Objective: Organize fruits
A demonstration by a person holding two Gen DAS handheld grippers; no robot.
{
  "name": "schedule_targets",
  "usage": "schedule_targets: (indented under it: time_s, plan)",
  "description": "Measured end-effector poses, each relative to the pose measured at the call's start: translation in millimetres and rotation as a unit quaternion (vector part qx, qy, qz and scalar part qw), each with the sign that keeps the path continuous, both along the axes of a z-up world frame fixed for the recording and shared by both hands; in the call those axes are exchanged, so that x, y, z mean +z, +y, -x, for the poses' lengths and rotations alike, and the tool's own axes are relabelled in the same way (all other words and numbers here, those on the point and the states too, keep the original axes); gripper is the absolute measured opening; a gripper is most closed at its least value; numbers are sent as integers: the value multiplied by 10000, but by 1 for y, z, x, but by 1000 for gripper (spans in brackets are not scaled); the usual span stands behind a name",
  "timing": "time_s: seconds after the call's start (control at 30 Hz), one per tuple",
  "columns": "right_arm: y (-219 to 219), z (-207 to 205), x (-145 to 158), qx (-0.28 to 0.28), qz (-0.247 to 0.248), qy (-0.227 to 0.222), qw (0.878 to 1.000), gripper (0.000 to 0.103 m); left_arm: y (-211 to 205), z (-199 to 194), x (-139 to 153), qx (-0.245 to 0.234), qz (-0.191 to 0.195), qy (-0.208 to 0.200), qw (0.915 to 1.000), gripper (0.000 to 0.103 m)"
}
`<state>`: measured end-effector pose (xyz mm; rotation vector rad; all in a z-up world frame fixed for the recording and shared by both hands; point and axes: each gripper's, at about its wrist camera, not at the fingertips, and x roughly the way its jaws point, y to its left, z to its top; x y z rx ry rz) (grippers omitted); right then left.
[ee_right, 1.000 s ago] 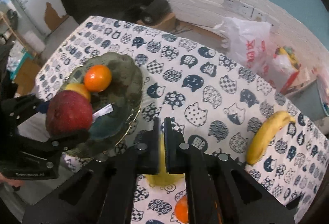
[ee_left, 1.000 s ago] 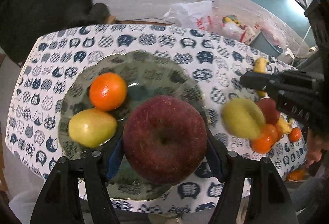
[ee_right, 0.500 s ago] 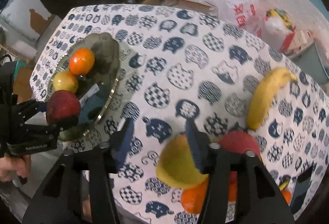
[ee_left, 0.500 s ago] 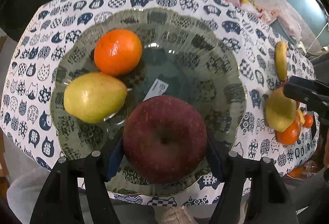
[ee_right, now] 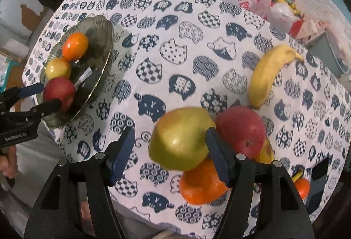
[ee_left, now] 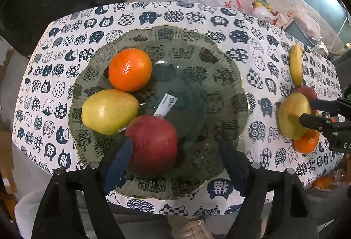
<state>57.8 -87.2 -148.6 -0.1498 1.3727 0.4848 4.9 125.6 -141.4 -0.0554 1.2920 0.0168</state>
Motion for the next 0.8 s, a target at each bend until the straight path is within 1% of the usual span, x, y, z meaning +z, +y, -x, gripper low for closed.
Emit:
schedule_targets:
  time_s: [0.1,0.17,0.27,0.37,0.53,0.6,0.7,0.8]
  plan:
    - [-5,4,-6,-61,80,115,9999,67,-7,0,5,-47,-32,-64,10000,82]
    - [-8,5,-13,-162,45,239,9996,69,-12,1,9,-107,-88,-144,9998,82]
    - [-10,2,-20,-299,66,272,9992,70,-20,1,15,-228,-133,-245,9994,82]
    - [-10,-3,-33,-453,58,409,9981,73,-27,2,13,-335,-115,-213,9991,82]
    - [-3,-10,-35,-472,155,93,9987,73,-28,5,6,-379,-169,-121,9991,82]
    - [0,-12,-36,-460,187,61,9987,74,-27,6,4,-357,-150,-87,9992,82]
    - [6,-13,-39,-354,333,1,9988,74,-25,6,3,-315,-109,-55,9994,82]
    - [15,-12,-42,-146,580,-168,9981,74,-25,5,2,-322,-94,-39,9994,82]
